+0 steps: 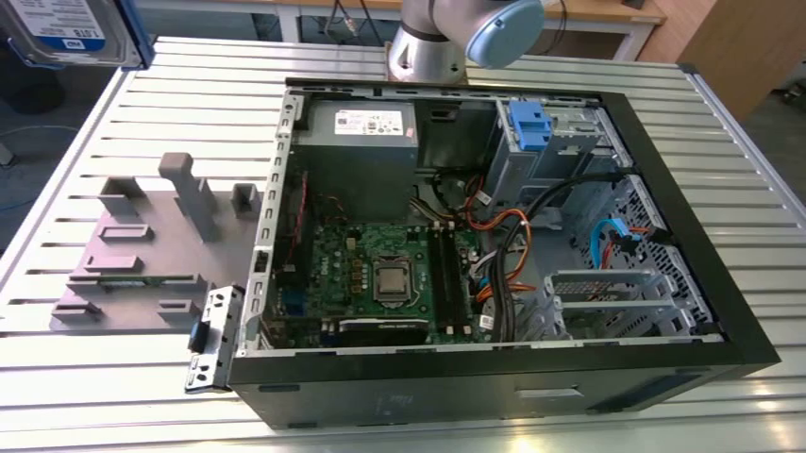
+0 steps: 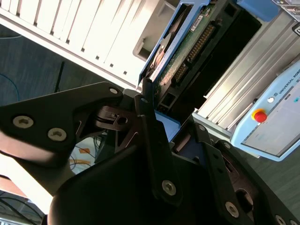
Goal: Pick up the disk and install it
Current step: 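Pick up the disk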
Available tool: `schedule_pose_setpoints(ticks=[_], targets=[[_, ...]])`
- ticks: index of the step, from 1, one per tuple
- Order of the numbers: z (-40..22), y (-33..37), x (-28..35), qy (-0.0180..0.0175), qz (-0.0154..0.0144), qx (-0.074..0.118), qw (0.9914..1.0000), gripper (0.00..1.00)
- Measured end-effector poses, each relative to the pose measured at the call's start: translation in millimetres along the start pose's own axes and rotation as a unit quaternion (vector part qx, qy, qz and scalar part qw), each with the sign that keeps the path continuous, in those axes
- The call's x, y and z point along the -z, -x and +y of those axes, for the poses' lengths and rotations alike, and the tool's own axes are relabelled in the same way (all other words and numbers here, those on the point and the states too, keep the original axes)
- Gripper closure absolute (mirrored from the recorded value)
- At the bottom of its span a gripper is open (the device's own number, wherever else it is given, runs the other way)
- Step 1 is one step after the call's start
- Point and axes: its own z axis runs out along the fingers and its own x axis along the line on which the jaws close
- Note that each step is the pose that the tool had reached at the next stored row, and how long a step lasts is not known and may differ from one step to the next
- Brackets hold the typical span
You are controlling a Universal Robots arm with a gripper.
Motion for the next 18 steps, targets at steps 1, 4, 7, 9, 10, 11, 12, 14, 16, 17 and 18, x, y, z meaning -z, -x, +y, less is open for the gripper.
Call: schedule_pose_setpoints(ticks=[1, 4, 7, 9, 10, 11, 12, 14, 16, 17, 18], targets=[[-0.3, 0.0, 0.0, 0.0000, 0.0000, 0.000, 1.00000, 0.63], [-1.0, 0.0, 0.0, 0.0000, 0.0000, 0.000, 1.00000, 0.63], [-1.8, 0.0, 0.0, 0.0000, 0.0000, 0.000, 1.00000, 0.63], [-2.3, 0.0, 0.1, 0.0001, 0.0000, 0.000, 1.00000, 0.63], [-2.5, 0.0, 0.1, 0.0000, 0.0000, 0.000, 1.00000, 0.63], [-2.7, 0.0, 0.0, 0.0000, 0.0000, 0.000, 1.00000, 0.63], [-3.0, 0.0, 0.0, 0.0000, 0.0000, 0.000, 1.00000, 0.63], [-3.5, 0.0, 0.1, 0.0000, 0.0000, 0.000, 1.00000, 0.63], [-4.0, 0.0, 0.0, 0.0000, 0.0000, 0.000, 1.00000, 0.63], [-4.2, 0.0, 0.0, 0.0000, 0.0000, 0.000, 1.00000, 0.63], [-4.5, 0.0, 0.0, 0.0000, 0.0000, 0.000, 1.00000, 0.63]])
